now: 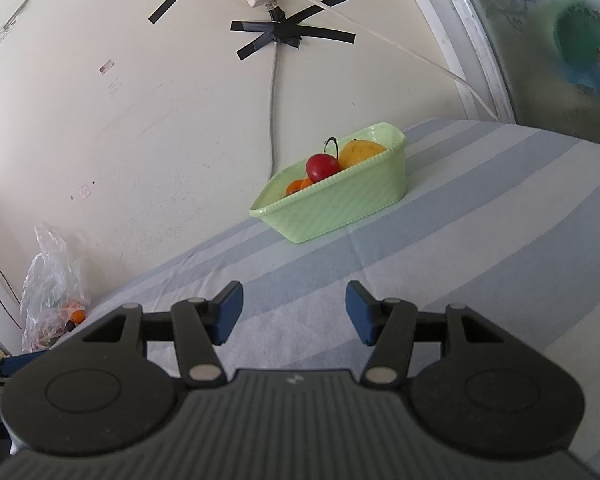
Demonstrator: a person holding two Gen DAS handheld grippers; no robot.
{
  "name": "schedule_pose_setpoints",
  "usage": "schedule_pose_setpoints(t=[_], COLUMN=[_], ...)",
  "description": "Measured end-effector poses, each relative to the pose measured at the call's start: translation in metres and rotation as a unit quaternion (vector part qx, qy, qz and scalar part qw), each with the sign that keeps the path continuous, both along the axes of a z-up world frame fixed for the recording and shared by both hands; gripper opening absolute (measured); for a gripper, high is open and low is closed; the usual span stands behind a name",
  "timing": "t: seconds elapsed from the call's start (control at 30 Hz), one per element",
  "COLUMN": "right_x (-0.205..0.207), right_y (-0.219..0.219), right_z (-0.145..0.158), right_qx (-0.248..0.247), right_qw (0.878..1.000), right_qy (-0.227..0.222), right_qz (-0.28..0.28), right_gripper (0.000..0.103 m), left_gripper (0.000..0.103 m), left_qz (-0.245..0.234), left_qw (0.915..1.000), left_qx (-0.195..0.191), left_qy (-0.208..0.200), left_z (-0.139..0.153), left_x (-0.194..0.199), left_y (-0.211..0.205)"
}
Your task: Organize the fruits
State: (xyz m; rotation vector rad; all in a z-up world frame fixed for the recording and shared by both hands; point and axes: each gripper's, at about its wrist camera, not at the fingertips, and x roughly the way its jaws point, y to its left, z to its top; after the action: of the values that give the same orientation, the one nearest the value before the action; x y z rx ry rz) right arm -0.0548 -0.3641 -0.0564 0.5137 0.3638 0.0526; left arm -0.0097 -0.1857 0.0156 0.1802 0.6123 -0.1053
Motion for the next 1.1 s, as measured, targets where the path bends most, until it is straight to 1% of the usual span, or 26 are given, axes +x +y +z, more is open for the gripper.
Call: schedule_pose_setpoints(t=[0.33,0.83,1.1], right_x=[0.0005,0.0023,0.0019], right_y=[-0.0013,-0.0026,-0.0032], right_z=[-0.0003,-0.0005,-0.0005], right_qx=[0.004,0.012,0.014], right_qw=[1.0,1.0,1.0], right_qy=[0.003,0.006,0.004], right_qz=[0.001,0.0,0.0], right_gripper=[0.059,0.059,0.059], left_gripper=[0.103,0.103,0.103], left_qz=[-0.007,-0.013,-0.01], left_qw=[0.9999,0.9988,0.9993], left_qx=[-0.002,-0.01,0.001], left_qy=[0.008,0.047,0.037], left_z=[-0.0001,-0.0053,-0.0065], left_x=[0.0,0.0082,0.0058], left_y=[-0.003,-0.0067,-0.0096])
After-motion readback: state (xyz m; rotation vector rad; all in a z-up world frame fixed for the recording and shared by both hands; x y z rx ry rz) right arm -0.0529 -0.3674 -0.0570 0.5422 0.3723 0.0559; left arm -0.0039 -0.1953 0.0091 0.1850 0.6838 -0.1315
